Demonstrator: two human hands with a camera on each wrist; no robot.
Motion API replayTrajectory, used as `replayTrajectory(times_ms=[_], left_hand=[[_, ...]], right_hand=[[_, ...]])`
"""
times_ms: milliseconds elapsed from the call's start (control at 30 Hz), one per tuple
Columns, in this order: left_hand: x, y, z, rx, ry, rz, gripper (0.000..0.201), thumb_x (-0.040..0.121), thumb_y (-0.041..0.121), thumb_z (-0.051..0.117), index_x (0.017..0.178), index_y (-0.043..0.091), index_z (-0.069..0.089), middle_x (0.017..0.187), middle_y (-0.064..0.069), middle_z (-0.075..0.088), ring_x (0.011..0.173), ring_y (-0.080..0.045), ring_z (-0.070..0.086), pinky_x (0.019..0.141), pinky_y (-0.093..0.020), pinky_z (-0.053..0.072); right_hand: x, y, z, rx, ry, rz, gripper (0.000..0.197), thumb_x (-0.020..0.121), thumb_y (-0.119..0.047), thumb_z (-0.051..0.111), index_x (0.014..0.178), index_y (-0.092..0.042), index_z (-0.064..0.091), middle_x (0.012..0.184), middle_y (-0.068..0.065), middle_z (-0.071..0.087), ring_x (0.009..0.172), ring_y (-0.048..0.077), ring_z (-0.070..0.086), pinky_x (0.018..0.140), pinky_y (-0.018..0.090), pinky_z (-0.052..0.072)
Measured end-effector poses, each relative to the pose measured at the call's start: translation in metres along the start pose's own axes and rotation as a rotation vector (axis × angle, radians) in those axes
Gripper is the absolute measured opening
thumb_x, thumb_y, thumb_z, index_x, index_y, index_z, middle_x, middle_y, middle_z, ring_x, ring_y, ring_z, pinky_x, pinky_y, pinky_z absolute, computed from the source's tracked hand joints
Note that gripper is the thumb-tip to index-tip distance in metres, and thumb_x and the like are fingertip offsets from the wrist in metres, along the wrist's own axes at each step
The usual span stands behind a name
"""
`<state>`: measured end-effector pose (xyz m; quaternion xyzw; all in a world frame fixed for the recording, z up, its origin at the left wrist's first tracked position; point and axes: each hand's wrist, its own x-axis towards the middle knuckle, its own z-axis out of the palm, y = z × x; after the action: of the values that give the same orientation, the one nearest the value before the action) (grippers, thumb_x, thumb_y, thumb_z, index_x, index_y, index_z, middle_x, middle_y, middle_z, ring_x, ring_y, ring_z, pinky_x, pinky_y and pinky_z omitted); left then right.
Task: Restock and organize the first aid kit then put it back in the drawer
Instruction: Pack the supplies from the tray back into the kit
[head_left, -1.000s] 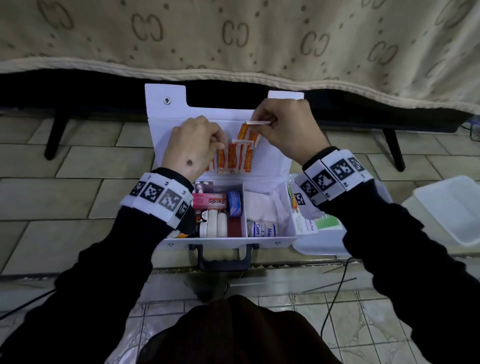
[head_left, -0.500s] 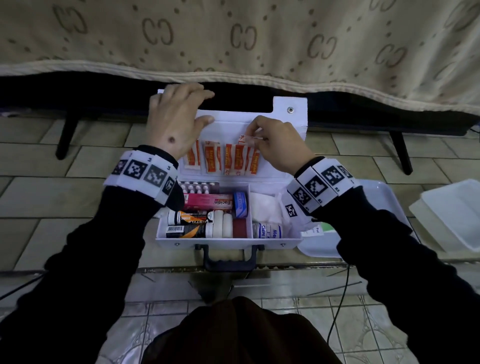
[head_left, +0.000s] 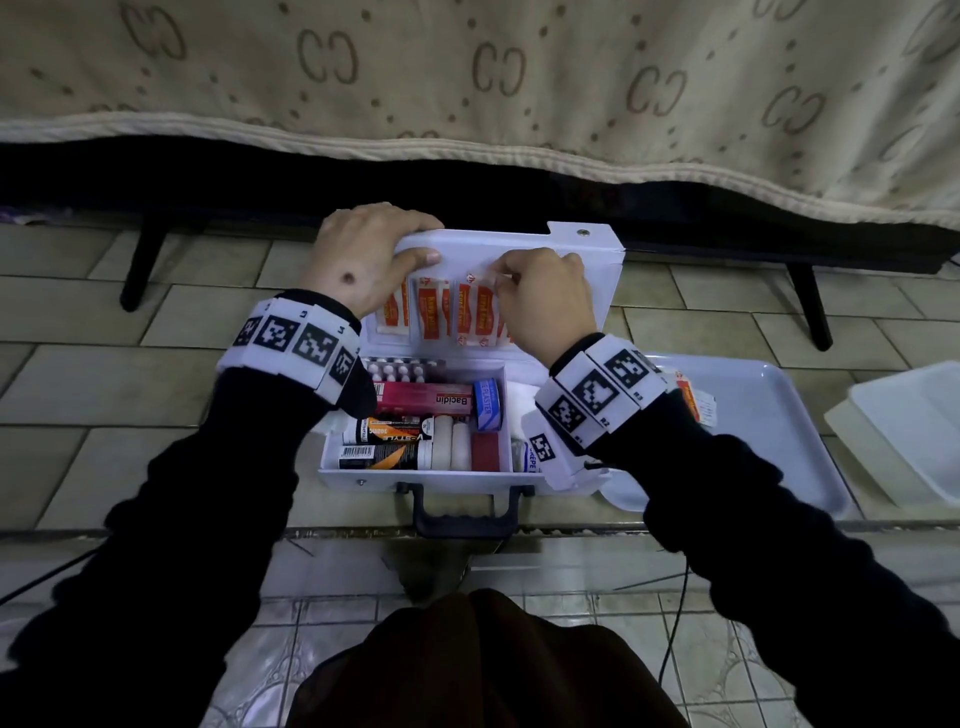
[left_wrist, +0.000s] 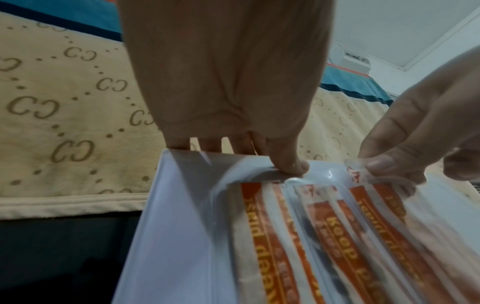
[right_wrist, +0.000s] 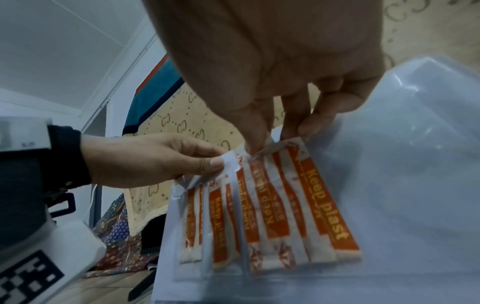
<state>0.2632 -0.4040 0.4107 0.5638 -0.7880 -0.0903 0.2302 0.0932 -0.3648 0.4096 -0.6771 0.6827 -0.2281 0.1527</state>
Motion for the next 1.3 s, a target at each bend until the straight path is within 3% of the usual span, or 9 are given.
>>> replayTrajectory(times_ms=[233,533,667,767,867,1000,1100,1200,1300], left_hand=[[-0.001,0.0,0.001,-0.006,0.002,-0.01,0.033,0.091,0.032,0.054,0.123,0.022,0.059,0.122,-0.01,0.061,0.123,-0.028,0.047,0.104,-0.04,0.03],[0.0,-0.001,0.002,0.024,-0.011,0.009,0.034,0.092,0.033,0.054,0.123,0.021,0.058,0.119,-0.009,0.062,0.116,-0.028,0.052,0.102,-0.042,0.034],[0.0,-0.001,0.001,0.025,-0.009,0.027,0.034,0.092,0.035,0.053,0.122,0.022,0.059,0.117,-0.007,0.063,0.112,-0.027,0.054,0.101,-0.043,0.036],[-0.001,0.0,0.001,0.026,-0.002,0.034,0.033,0.092,0.034,0.053,0.122,0.021,0.059,0.115,-0.007,0.063,0.11,-0.027,0.054,0.1,-0.042,0.035],[-0.001,0.001,0.001,0.035,0.007,0.04,0.035,0.092,0.036,0.052,0.123,0.021,0.059,0.12,-0.007,0.063,0.117,-0.027,0.052,0.101,-0.041,0.031],[-0.003,0.001,0.003,0.053,0.022,0.027,0.035,0.093,0.037,0.051,0.122,0.02,0.059,0.121,-0.007,0.063,0.12,-0.028,0.05,0.101,-0.041,0.03],[-0.003,0.003,0.004,0.06,0.041,0.027,0.034,0.093,0.036,0.051,0.121,0.018,0.06,0.118,-0.01,0.063,0.115,-0.031,0.052,0.098,-0.041,0.032],[-0.002,0.004,0.004,0.077,0.048,0.039,0.035,0.093,0.035,0.051,0.121,0.015,0.06,0.115,-0.013,0.064,0.111,-0.033,0.054,0.095,-0.042,0.034],[-0.003,0.003,0.005,0.095,0.046,0.029,0.035,0.093,0.035,0.051,0.12,0.014,0.06,0.115,-0.015,0.064,0.11,-0.034,0.055,0.094,-0.042,0.035]], right_hand=[[-0.002,0.0,0.012,0.097,0.134,0.039,0.026,0.094,-0.037,0.05,0.111,-0.026,0.067,0.117,0.007,0.051,0.11,0.029,0.047,0.09,0.04,0.041],[-0.002,0.003,0.006,-0.202,0.097,-0.12,0.029,0.099,-0.027,0.039,0.111,-0.03,0.065,0.114,-0.003,0.056,0.113,0.022,0.038,0.077,0.035,0.015],[0.0,0.004,0.011,-0.248,0.097,-0.188,0.029,0.097,-0.015,0.042,0.113,-0.028,0.062,0.106,-0.005,0.062,0.111,0.023,0.039,0.074,0.035,0.014],[0.002,0.005,0.011,-0.247,0.147,-0.188,0.029,0.09,-0.006,0.045,0.112,-0.024,0.052,0.085,-0.006,0.056,0.108,0.022,0.042,0.063,0.031,0.006],[0.001,0.005,0.009,-0.269,0.146,-0.199,0.017,0.093,-0.016,0.044,0.104,-0.024,0.056,0.079,-0.006,0.049,0.109,0.021,0.042,0.062,0.029,0.003],[-0.004,0.004,0.013,-0.317,0.132,-0.196,0.024,0.096,-0.027,0.042,0.107,-0.026,0.064,0.105,-0.005,0.058,0.114,0.021,0.038,0.065,0.031,0.006],[-0.005,0.005,0.014,-0.228,0.204,-0.173,0.022,0.092,-0.031,0.05,0.103,-0.025,0.069,0.121,0.0,0.046,0.115,0.022,0.035,0.069,0.029,0.004],[-0.006,0.017,-0.003,-0.055,0.256,-0.131,0.023,0.088,-0.032,0.057,0.109,-0.029,0.065,0.124,-0.001,0.043,0.114,0.019,0.035,0.079,0.028,0.017],[0.003,0.052,-0.038,0.088,0.344,0.019,0.021,0.085,-0.019,0.059,0.106,-0.021,0.065,0.12,0.006,0.047,0.112,0.022,0.044,0.087,0.031,0.034]])
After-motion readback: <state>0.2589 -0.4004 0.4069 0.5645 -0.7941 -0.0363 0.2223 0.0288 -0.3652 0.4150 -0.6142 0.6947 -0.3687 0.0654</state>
